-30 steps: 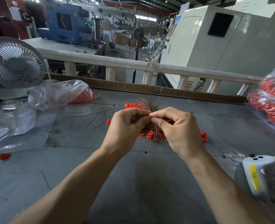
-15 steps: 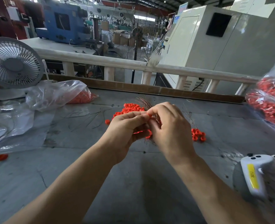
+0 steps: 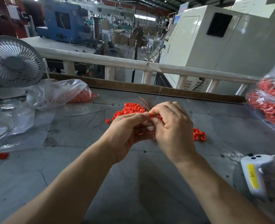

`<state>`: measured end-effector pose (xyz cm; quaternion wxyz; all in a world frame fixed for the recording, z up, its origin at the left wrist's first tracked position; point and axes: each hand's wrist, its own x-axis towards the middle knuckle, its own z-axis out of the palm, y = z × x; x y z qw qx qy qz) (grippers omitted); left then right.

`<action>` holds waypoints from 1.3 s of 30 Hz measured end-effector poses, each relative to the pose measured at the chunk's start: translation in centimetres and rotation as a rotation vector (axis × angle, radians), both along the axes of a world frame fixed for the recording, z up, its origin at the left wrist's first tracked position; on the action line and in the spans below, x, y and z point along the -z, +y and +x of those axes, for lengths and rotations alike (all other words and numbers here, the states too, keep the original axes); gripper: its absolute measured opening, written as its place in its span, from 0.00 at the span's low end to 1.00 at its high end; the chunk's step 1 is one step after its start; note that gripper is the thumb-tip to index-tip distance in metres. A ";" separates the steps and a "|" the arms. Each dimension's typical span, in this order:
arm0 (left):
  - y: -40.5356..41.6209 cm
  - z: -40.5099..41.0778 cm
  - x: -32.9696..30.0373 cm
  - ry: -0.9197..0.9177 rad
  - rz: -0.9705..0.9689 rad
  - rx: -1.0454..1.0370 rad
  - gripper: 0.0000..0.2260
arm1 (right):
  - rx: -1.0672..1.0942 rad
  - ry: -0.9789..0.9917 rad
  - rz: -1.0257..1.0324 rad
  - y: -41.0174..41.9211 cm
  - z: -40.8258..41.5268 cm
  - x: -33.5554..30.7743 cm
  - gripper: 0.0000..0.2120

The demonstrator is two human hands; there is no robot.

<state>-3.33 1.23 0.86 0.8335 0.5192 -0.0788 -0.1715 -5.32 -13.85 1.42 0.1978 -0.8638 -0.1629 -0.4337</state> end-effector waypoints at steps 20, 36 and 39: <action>0.4 0.5 0.5 -0.098 -0.016 -0.146 0.09 | -0.060 0.083 0.017 -0.4 0.2 0.1 0.17; 0.5 0.9 0.7 0.021 -0.043 -0.141 0.14 | -0.181 0.185 0.084 -0.1 0.2 0.7 0.11; 0.5 0.9 0.8 0.010 -0.032 -0.176 0.12 | -0.211 0.205 0.110 -0.1 0.2 0.8 0.11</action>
